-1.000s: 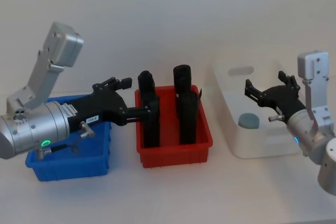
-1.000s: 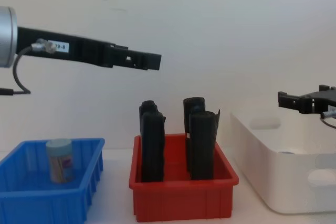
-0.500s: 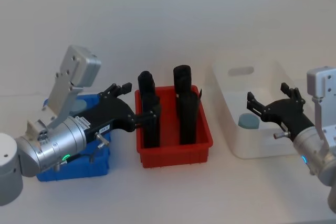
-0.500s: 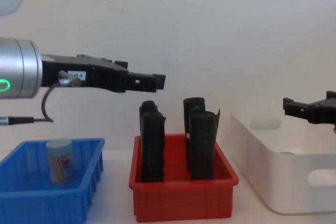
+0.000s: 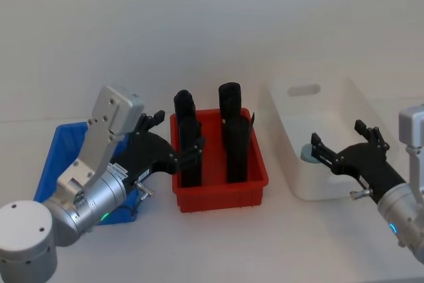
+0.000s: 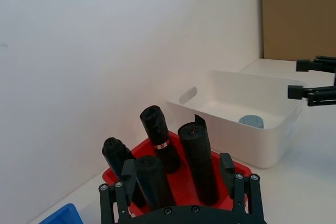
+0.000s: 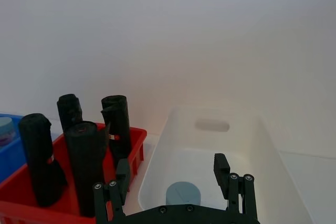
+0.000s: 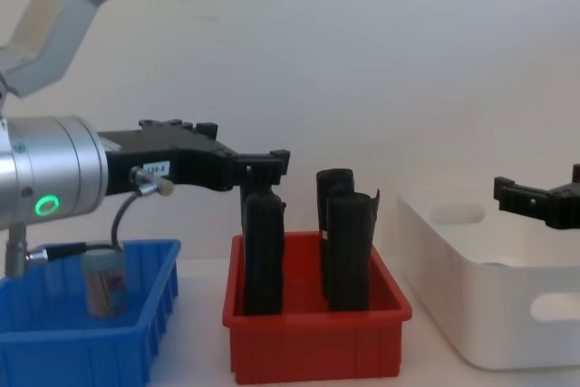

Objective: Pick the cotton swabs from the blue box and place them into the white box.

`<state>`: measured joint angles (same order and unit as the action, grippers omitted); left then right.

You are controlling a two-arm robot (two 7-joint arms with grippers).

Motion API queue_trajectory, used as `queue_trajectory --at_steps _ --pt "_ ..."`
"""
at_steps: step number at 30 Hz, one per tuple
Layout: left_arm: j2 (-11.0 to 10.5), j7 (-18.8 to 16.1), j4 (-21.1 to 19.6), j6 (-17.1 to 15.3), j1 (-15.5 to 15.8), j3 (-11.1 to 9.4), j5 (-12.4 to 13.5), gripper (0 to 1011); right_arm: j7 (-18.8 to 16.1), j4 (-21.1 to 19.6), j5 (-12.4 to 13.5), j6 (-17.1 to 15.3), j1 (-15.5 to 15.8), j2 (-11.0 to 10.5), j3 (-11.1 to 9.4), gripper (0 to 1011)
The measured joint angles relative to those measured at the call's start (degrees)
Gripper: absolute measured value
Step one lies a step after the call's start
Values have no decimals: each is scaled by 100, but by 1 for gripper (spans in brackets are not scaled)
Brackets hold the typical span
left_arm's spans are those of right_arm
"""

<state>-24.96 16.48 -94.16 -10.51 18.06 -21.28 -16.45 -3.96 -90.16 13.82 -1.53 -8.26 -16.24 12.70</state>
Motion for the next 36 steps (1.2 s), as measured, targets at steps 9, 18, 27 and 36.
queue_trajectory --at_steps 9,18,27,36 --pt "132 -677 44 417 -196 -205 216 1004 9 -621 150 -27 510 -173 16 1001" --pt "252 -1294 83 795 -368 -388 407 1004 16 -1032 250 -43 845 -290 26 1001" --pt "305 -1576 102 968 -449 -471 497 1004 16 -1105 269 -46 910 -311 27 1001" --pt "306 -1586 102 974 -449 -475 500 1004 13 -1108 269 -45 910 -309 23 1001"
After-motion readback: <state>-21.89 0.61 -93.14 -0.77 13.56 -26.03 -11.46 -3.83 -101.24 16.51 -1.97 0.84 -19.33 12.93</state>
